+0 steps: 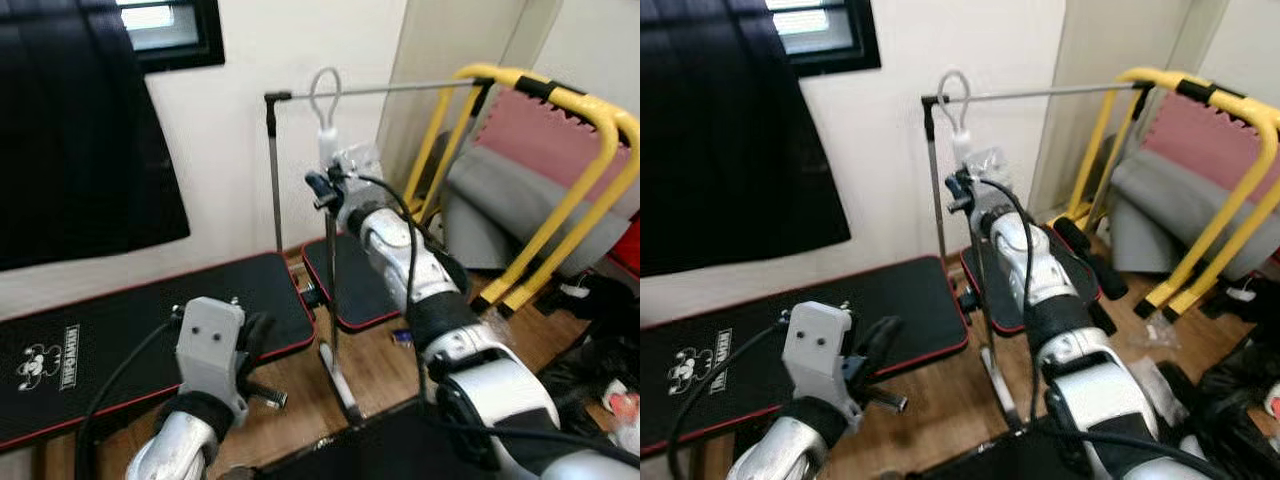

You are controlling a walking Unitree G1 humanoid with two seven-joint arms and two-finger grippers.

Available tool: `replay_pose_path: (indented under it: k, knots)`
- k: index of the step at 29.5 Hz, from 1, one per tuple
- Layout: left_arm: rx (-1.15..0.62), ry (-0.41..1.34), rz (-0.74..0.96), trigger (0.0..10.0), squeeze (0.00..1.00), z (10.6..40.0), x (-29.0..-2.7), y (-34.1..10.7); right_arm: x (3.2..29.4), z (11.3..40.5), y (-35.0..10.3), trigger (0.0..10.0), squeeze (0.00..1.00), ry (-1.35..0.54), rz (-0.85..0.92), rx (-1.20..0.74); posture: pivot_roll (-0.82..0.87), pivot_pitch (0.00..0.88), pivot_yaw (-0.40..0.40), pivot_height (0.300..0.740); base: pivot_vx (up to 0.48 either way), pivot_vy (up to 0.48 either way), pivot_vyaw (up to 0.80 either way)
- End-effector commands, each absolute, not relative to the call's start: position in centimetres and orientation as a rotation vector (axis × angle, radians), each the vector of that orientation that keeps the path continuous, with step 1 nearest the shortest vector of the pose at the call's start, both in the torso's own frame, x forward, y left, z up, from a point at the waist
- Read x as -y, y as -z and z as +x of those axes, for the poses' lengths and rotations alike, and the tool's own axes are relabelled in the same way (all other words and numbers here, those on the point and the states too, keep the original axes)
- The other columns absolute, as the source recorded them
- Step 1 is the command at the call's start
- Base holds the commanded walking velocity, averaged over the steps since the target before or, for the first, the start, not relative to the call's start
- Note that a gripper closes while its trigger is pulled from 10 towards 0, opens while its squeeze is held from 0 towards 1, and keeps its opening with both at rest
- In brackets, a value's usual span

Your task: Sweep floor

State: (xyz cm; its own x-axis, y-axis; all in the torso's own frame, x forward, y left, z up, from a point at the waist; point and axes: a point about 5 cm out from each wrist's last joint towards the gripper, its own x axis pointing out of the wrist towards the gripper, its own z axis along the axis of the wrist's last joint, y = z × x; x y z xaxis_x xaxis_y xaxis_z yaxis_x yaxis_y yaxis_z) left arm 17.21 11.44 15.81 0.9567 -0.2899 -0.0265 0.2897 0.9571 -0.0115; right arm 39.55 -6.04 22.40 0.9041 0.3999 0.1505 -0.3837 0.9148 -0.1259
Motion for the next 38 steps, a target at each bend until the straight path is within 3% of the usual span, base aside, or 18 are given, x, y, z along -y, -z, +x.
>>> replay_pose_path:
  k: [1, 7, 8, 16, 24, 25, 27, 28, 29, 31, 38]
  knots:
    - [-0.036, 0.225, -0.003, 10.0, 0.00, 16.9, -11.6, -15.9, 5.8, 39.6, -24.2, 10.0, 0.00, -0.396, -0.084, 0.262, 0.04, 0.237, -0.089, 0.740, 0.000, 0.000, 0.00]
    - [-0.049, 0.227, -0.010, 10.0, 0.00, 15.5, -11.1, -16.6, 5.0, 39.9, -25.0, 10.0, 0.00, -0.371, -0.067, 0.322, 0.06, 0.275, -0.090, 0.740, 0.000, 0.000, 0.00]
    - [-0.050, 0.228, -0.012, 10.0, 0.00, 15.4, -11.1, -16.7, 5.0, 39.9, -25.1, 10.0, 1.00, -0.357, -0.081, 0.335, 0.06, 0.282, -0.087, 0.740, 0.000, 0.000, 0.00]
    - [-0.065, 0.239, -0.012, 10.0, 0.00, 14.9, -10.8, -17.0, 4.6, 39.4, -22.8, 10.0, 1.00, -0.430, -0.303, 0.351, 0.06, 0.280, -0.079, 0.740, 0.000, 0.000, 0.00]
    - [-0.074, 0.237, -0.001, 10.0, 0.00, 15.5, -11.0, -16.7, 7.0, 39.3, -20.8, 10.0, 1.00, -0.485, -0.308, 0.274, 0.04, 0.246, -0.073, 0.740, 0.000, 0.000, 0.00]
    - [-0.073, 0.236, 0.002, 10.0, 0.00, 15.7, -11.0, -16.6, 7.6, 39.1, -20.3, 10.0, 0.82, -0.502, -0.309, 0.257, 0.03, 0.240, -0.071, 0.740, 0.000, 0.000, 0.00]
    - [-0.074, 0.235, 0.005, 10.0, 0.00, 15.9, -11.1, -16.6, 8.0, 39.0, -19.9, 10.0, 0.82, -0.512, -0.311, 0.245, 0.03, 0.238, -0.070, 0.740, 0.000, 0.000, 0.00]
    - [-0.073, 0.235, 0.007, 10.0, 0.00, 16.0, -11.1, -16.6, 8.4, 38.9, -19.5, 10.0, 0.52, -0.516, -0.314, 0.239, 0.02, 0.232, -0.069, 0.740, 0.000, 0.000, 0.00]
    - [-0.073, 0.235, 0.007, 10.0, 0.00, 16.0, -11.1, -16.6, 8.4, 38.9, -19.5, 10.0, 0.52, -0.516, -0.314, 0.239, 0.02, 0.232, -0.069, 0.740, 0.000, 0.000, 0.00]
    - [-0.070, 0.237, 0.009, 10.0, 0.00, 16.3, -11.1, -16.5, 9.6, 38.8, -19.0, 10.0, 0.00, -0.493, -0.290, 0.209, 0.01, 0.220, -0.066, 0.740, 0.000, 0.000, 0.00]
    - [-0.060, 0.240, 0.018, 10.0, 0.00, 17.1, -11.1, -16.4, 10.6, 38.4, -17.8, 10.0, 0.00, -0.518, -0.212, 0.142, 0.00, 0.196, -0.063, 0.740, 0.000, 0.000, 0.00]
